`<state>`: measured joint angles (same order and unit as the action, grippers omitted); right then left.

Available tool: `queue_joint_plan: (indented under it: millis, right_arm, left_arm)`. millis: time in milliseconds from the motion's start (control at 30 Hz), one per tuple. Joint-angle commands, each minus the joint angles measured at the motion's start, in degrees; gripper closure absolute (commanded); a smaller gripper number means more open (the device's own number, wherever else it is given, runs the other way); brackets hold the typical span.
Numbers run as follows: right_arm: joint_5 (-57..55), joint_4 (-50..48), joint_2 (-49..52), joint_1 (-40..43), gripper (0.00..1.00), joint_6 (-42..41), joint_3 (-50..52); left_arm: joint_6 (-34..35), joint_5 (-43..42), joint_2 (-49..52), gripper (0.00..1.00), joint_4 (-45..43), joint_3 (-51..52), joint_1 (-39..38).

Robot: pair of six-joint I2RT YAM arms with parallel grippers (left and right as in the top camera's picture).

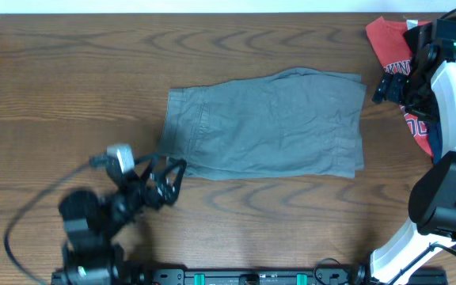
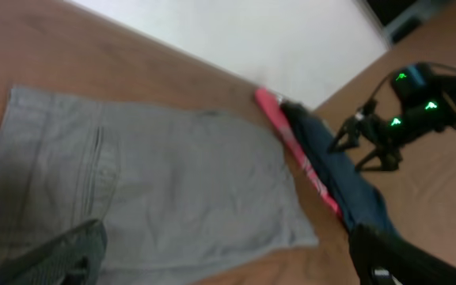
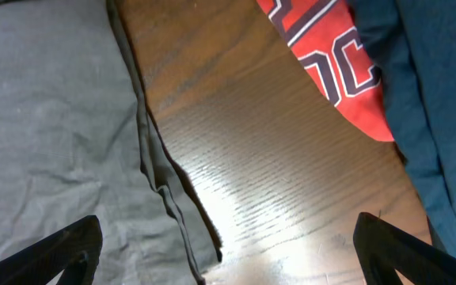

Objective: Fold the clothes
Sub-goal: 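Move the left gripper to the left end of the shorts, then grasp the left edge of the grey shorts with the left gripper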

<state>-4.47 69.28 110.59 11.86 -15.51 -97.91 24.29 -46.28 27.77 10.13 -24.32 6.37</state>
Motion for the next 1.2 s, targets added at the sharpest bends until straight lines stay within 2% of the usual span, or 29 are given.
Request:
queue_joint_plan:
  millis: [0,67,200,300,467,700,1167]
  right_arm:
    - [0.0,-0.07,0.22,0.13,0.01,-0.74,-0.5]
    - [0.02,-0.07,0.22,0.13,0.01,-0.74,-0.5]
    - [0.0,-0.07,0.22,0.13,0.01,-0.74,-0.5]
    - [0.0,-0.04,0.22,0.13,0.01,-0.74,-0.5]
    - [0.0,-0.07,0.22,0.13,0.01,-0.74,-0.5]
    - [0.02,-0.07,0.22,0.13,0.01,-0.74,-0.5]
    - [0.0,-0.07,0.22,0.09,0.01,-0.74,-0.5]
  left_arm:
    - [-12.79,-0.61,16.11,0.02,8.2,-13.2,0.2]
    - [-16.02,-0.33,26.16,0.02,15.98,-22.38,0.2]
    - [-19.8,7.34,44.04,0.02,32.35,-40.89,-0.02]
    - [-23.85,12.31,54.25,0.02,40.17,-51.3,-0.24]
    - [-23.82,19.87,64.43,0.02,35.74,-54.45,-0.22]
    - [-23.61,19.85,74.1,0.02,35.43,-54.34,-0.24]
    - [-24.55,19.78,81.7,0.02,35.6,-52.76,-2.54]
